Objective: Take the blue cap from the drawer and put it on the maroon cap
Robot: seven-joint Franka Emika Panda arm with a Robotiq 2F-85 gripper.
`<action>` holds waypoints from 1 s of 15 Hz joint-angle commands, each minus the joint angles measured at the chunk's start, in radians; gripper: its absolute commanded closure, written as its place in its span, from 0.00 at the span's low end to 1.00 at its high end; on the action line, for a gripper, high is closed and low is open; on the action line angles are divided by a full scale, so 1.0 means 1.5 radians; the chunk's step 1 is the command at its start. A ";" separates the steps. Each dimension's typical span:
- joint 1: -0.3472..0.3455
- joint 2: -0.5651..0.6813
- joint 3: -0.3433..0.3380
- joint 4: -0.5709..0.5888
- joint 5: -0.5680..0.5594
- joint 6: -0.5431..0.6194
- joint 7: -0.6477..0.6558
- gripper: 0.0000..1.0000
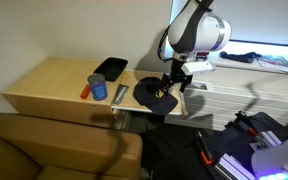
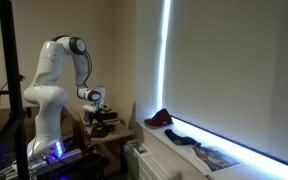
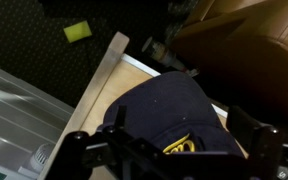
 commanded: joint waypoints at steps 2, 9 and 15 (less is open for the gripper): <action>0.023 0.094 -0.001 0.031 -0.082 0.169 0.079 0.00; 0.118 0.195 -0.094 0.085 -0.149 0.298 0.200 0.00; 0.123 0.242 -0.090 0.141 -0.112 0.318 0.229 0.00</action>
